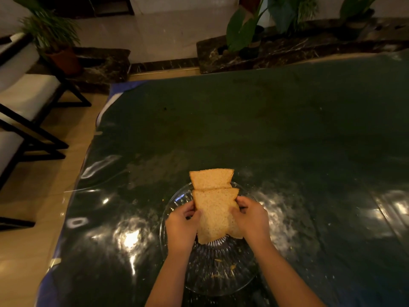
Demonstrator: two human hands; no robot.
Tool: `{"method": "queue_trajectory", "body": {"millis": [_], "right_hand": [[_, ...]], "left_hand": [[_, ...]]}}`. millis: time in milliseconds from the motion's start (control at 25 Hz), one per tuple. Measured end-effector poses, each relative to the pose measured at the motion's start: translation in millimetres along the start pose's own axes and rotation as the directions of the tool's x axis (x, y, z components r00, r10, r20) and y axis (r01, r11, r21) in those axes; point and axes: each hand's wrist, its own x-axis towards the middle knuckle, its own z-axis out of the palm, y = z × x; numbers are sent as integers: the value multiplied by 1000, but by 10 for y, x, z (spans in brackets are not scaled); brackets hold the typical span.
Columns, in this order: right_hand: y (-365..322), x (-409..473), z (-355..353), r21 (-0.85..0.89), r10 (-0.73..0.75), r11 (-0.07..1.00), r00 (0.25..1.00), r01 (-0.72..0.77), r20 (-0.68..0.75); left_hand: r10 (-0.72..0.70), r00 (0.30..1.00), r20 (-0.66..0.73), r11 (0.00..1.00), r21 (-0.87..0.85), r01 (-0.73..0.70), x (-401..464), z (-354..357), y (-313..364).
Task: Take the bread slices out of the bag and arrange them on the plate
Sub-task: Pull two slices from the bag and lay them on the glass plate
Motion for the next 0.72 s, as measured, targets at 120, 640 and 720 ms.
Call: {"method": "queue_trajectory", "body": {"millis": [120, 640, 720], "right_hand": [[2, 3, 14, -38, -8, 999, 1000, 9, 25], [-433, -480, -897, 77, -22, 997, 998, 17, 57], [-559, -663, -1259, 127, -66, 990, 997, 62, 28]], "left_hand": [[-5, 1000, -7, 1000, -5, 5, 7, -12, -9], [59, 989, 139, 994, 84, -71, -544, -376, 769], [152, 973, 173, 981, 97, -171, -817, -417, 1055]]}}
